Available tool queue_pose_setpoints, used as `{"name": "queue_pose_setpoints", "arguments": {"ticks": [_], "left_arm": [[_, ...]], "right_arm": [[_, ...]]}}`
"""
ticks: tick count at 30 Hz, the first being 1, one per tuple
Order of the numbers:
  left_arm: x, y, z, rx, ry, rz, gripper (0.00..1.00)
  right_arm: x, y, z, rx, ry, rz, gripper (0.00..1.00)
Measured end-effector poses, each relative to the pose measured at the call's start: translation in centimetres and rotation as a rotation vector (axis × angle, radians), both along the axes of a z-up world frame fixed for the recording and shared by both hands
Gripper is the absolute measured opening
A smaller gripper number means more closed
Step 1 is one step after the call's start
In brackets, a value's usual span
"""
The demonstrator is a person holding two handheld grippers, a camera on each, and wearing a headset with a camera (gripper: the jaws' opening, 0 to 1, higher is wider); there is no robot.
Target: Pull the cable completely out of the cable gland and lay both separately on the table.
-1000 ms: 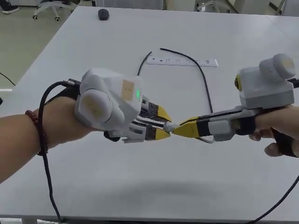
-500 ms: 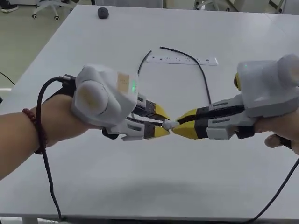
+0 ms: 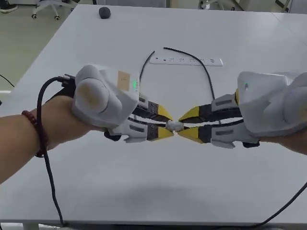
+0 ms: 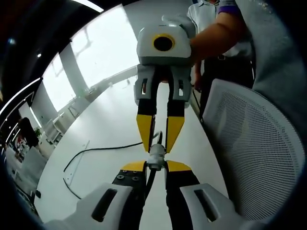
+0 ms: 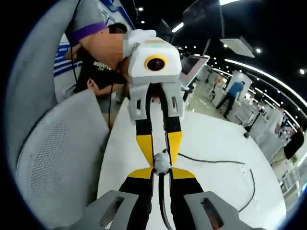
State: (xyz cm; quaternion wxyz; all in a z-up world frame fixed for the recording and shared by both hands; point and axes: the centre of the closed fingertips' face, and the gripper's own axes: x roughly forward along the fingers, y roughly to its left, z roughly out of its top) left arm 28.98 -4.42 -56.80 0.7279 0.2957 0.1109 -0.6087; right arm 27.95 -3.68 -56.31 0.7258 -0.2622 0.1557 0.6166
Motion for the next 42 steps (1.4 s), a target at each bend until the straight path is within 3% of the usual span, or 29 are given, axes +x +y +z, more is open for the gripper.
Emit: {"name": "queue_pose_setpoints", "arguments": {"ticks": [1, 2, 6, 8, 10, 14, 15, 16, 18, 22, 23, 25, 26, 28, 33, 38, 40, 41, 42], "left_arm": [[0.0, 0.1, -0.2, 0.018, -0.011, -0.005, 0.15], [0.1, 0.2, -0.4, 0.027, -0.015, -0.001, 0.15], [0.1, 0.6, -0.5, 0.035, -0.014, -0.002, 0.15], [0.0, 0.5, -0.4, 0.031, -0.014, -0.001, 0.15], [-0.1, 0.4, -0.3, 0.035, -0.022, -0.008, 0.15], [-0.1, 0.4, -0.3, 0.036, -0.024, -0.013, 0.15], [0.0, 0.3, -0.3, 0.034, -0.025, -0.013, 0.15], [0.0, 0.3, -0.3, 0.036, -0.029, -0.015, 0.15], [0.0, 0.3, -0.2, 0.035, -0.028, -0.018, 0.15], [-0.1, 0.2, -0.2, 0.033, -0.034, -0.023, 0.15], [-0.1, 0.2, -0.1, 0.030, -0.035, -0.024, 0.15], [-0.2, 0.2, -0.2, 0.033, -0.036, -0.026, 0.15], [-0.2, 0.2, -0.1, 0.031, -0.037, -0.029, 0.15], [-0.2, 0.1, -0.1, 0.030, -0.038, -0.030, 0.15], [-0.3, 0.2, 0.1, 0.027, -0.053, -0.038, 0.15], [-0.8, 0.2, 0.1, 0.028, -0.057, -0.055, 0.15], [-0.9, 0.1, 0.0, 0.029, -0.056, -0.063, 0.15], [-1.0, 0.1, 0.0, 0.028, -0.055, -0.063, 0.15], [-1.0, 0.1, 0.1, 0.020, -0.048, -0.062, 0.15]], "right_arm": [[0.0, -0.1, 0.2, 0.020, 0.046, -0.017, 0.07], [0.2, -0.1, 0.9, 0.069, 0.061, -0.020, 0.07], [0.2, -0.5, 2.3, 0.184, 0.208, -0.059, 0.06], [0.6, -0.7, 2.2, 0.209, 0.259, -0.098, 0.07], [0.5, -0.6, 1.9, 0.245, 0.380, -0.142, 0.13], [0.9, -0.6, 1.3, 0.286, 0.434, -0.172, 0.14], [0.6, -0.7, 0.9, 0.284, 0.501, -0.181, 0.12], [0.8, -0.6, 0.8, 0.296, 0.523, -0.199, 0.11], [0.7, -0.6, 0.6, 0.313, 0.554, -0.197, 0.11], [0.5, -0.5, 0.5, 0.330, 0.572, -0.197, 0.08], [0.2, -0.4, 0.3, 0.330, 0.605, -0.195, 0.08], [0.3, -0.2, 0.6, 0.362, 0.604, -0.194, 0.08], [-0.2, -0.1, 0.4, 0.356, 0.673, -0.204, 0.08], [0.1, -0.2, 0.1, 0.355, 0.643, -0.204, 0.09], [-0.2, 0.0, 0.3, 0.399, 0.744, -0.211, 0.09], [-0.7, 0.3, 0.2, 0.390, 0.762, -0.194, 0.08], [-1.0, 0.4, 0.1, 0.375, 0.820, -0.201, 0.08], [-0.9, 0.4, 0.2, 0.376, 0.802, -0.192, 0.07], [-1.0, 0.3, 0.3, 0.366, 0.746, -0.159, 0.07]]}}
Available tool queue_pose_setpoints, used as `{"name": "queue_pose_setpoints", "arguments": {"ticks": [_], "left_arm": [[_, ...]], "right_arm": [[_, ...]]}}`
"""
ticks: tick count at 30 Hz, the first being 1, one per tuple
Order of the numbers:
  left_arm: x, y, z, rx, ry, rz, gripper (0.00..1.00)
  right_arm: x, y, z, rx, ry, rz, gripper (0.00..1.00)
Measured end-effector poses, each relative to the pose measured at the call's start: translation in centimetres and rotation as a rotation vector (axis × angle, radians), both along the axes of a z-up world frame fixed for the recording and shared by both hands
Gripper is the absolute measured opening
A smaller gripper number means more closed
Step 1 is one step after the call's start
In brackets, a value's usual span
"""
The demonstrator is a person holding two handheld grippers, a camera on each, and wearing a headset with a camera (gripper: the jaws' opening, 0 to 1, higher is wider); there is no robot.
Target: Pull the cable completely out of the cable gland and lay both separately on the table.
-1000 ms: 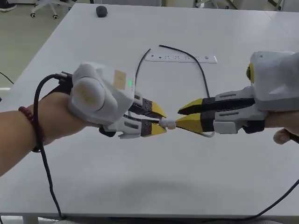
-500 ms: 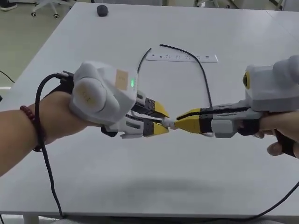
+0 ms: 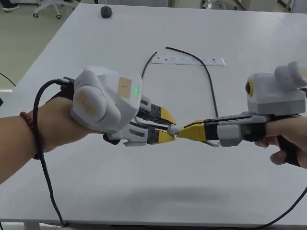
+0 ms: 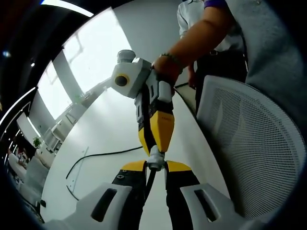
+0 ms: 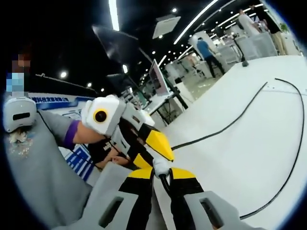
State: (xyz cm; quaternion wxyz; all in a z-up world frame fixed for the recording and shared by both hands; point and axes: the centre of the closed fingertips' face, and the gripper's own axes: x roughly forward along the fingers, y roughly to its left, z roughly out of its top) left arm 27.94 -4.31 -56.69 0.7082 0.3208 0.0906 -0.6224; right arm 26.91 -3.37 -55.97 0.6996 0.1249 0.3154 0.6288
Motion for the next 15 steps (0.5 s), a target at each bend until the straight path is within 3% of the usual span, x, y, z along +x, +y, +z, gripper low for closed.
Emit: {"name": "queue_pose_setpoints", "arguments": {"ticks": [7, 15], "left_arm": [[0.21, 0.04, 0.33, -0.019, 0.008, 0.015, 0.15], [0.14, 0.12, 0.08, -0.029, 0.046, 0.024, 0.15]], "right_arm": [[0.03, 0.06, 0.52, -0.054, -0.165, 0.013, 0.06], [-0.04, 0.22, 0.27, -0.153, -0.461, 0.056, 0.06]]}}
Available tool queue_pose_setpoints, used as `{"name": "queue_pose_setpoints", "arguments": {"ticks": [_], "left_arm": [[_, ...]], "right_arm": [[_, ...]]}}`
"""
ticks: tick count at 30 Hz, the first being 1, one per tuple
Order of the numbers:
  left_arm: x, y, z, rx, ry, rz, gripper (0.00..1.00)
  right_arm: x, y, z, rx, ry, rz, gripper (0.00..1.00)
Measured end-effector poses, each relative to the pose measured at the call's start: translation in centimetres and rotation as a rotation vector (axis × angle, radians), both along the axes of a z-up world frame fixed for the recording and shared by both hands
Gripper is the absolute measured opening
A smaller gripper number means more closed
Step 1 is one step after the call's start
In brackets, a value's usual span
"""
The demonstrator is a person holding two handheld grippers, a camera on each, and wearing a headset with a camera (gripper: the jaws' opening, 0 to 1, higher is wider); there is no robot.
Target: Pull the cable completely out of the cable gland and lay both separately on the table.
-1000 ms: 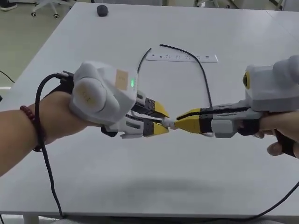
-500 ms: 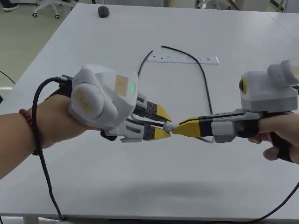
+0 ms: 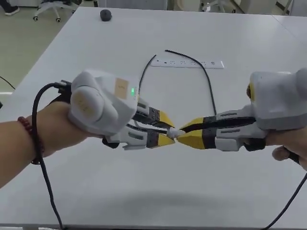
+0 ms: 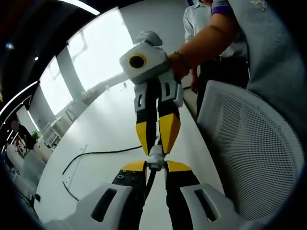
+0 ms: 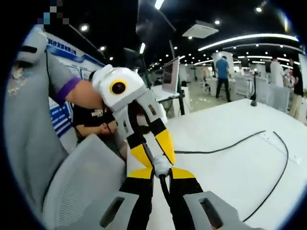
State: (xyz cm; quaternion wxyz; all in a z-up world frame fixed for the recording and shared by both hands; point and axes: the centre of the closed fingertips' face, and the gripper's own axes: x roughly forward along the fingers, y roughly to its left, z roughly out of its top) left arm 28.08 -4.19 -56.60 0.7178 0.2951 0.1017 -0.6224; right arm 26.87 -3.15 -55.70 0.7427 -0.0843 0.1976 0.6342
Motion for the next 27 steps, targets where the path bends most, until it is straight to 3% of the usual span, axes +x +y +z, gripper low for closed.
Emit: {"name": "queue_pose_setpoints", "arguments": {"ticks": [1, 2, 4, 9, 10, 12, 14, 16, 22, 27], "left_arm": [[0.01, 0.02, -0.03, -0.001, 0.004, 0.001, 0.15], [0.05, 0.04, -0.04, -0.002, 0.005, 0.002, 0.15], [0.09, 0.07, -0.07, -0.008, 0.017, 0.007, 0.15], [0.13, 0.02, 0.10, -0.026, 0.041, 0.021, 0.15], [0.04, -0.01, 0.05, -0.025, 0.050, 0.020, 0.15], [0.05, -0.04, 0.00, -0.029, 0.058, 0.024, 0.15], [0.10, -0.04, -0.01, -0.033, 0.063, 0.029, 0.15], [0.09, -0.06, -0.02, -0.034, 0.066, 0.030, 0.15], [0.11, -0.21, 0.05, -0.038, 0.069, 0.034, 0.15], [0.09, -0.32, 0.01, -0.039, 0.072, 0.033, 0.15]], "right_arm": [[-0.01, -0.01, -0.05, -0.011, -0.020, 0.003, 0.06], [0.04, 0.02, -0.09, -0.030, -0.086, 0.018, 0.06], [0.09, 0.05, -0.09, -0.043, -0.125, 0.020, 0.06], [0.18, -0.01, -0.03, -0.118, -0.344, 0.067, 0.06], [0.04, 0.02, -0.14, -0.158, -0.423, 0.094, 0.06], [0.03, 0.05, -0.30, -0.213, -0.523, 0.117, 0.06], [0.18, 0.02, -0.41, -0.245, -0.580, 0.126, 0.06], [0.19, 0.00, -0.49, -0.250, -0.598, 0.134, 0.06], [0.56, -0.27, -0.51, -0.233, -0.584, 0.122, 0.06], [0.73, -0.42, -0.47, -0.219, -0.548, 0.107, 0.07]]}}
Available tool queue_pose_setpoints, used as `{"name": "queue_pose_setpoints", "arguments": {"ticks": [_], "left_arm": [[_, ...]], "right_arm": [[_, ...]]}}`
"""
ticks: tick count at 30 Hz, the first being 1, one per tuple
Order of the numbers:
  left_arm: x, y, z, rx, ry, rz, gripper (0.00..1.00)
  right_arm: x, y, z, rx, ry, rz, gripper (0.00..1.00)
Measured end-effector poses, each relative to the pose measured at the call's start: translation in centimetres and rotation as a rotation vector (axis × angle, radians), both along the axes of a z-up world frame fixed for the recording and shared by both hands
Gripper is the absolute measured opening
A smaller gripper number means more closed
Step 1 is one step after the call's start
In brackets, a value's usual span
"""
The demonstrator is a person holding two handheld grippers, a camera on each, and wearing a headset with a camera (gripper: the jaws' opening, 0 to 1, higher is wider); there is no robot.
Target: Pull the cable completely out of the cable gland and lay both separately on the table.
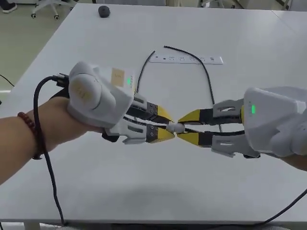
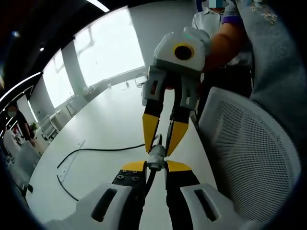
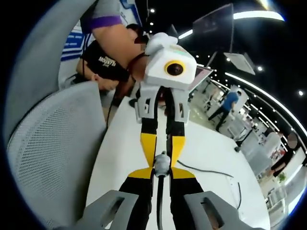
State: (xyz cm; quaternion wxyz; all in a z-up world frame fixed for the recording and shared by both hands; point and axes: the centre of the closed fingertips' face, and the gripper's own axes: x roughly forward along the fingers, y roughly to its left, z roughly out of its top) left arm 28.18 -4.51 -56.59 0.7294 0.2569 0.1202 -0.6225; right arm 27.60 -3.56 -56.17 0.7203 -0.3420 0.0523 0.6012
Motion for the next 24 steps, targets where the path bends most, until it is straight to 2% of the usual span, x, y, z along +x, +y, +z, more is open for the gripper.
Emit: {"name": "queue_pose_setpoints", "arguments": {"ticks": [4, 5, 7, 8, 9, 11, 12, 14, 15, 16, 17, 19, 20, 22, 24], "left_arm": [[0.0, 0.0, 0.0, 0.001, 0.001, -0.001, 0.15], [0.0, 0.0, 0.0, 0.005, 0.000, -0.005, 0.15], [0.2, 0.1, -0.1, 0.009, -0.001, 0.000, 0.15], [0.2, 0.1, -0.1, 0.008, 0.001, 0.002, 0.15], [0.4, 0.3, -0.2, 0.011, 0.001, 0.007, 0.15], [0.5, 0.4, -0.1, 0.009, -0.001, 0.009, 0.15], [0.6, 0.5, 0.1, 0.006, -0.004, 0.016, 0.15], [0.7, 0.6, 0.2, 0.004, -0.005, 0.019, 0.15], [0.7, 0.7, 0.3, 0.005, -0.008, 0.019, 0.15], [0.8, 0.7, 0.3, 0.007, -0.010, 0.019, 0.15], [0.8, 0.7, 0.3, 0.006, -0.009, 0.019, 0.15], [0.8, 0.7, 0.3, 0.008, -0.014, 0.018, 0.15], [0.8, 0.7, 0.3, 0.009, -0.012, 0.018, 0.15], [0.9, 0.7, 0.3, 0.009, -0.014, 0.020, 0.15], [0.8, 0.6, 0.3, 0.011, -0.015, 0.016, 0.15]], "right_arm": [[-0.1, -0.1, 0.0, 0.018, 0.026, -0.008, 0.07], [0.0, -0.1, 0.0, 0.029, 0.056, -0.018, 0.07], [0.0, -0.2, 0.2, 0.040, 0.070, -0.026, 0.08], [-0.3, -0.2, 0.1, 0.047, 0.102, -0.026, 0.09], [0.0, -0.4, 0.2, 0.047, 0.084, -0.038, 0.10], [-0.1, -0.7, 0.3, 0.047, 0.094, -0.042, 0.09], [0.0, -0.9, 0.5, 0.048, 0.084, -0.055, 0.08], [0.0, -1.2, 0.9, 0.061, 0.108, -0.068, 0.06], [0.0, -1.2, 0.9, 0.061, 0.104, -0.069, 0.06], [0.3, -1.5, 0.7, 0.043, 0.089, -0.087, 0.05], [0.3, -1.6, 0.5, 0.028, 0.103, -0.085, 0.03], [0.5, -1.7, 0.5, 0.018, 0.087, -0.093, 0.02], [0.3, -1.7, 0.2, 0.009, 0.119, -0.088, 0.01], [0.4, -1.7, 0.1, -0.001, 0.095, -0.087, 0.00], [0.4, -1.7, -0.1, -0.014, 0.102, -0.092, 0.00]]}}
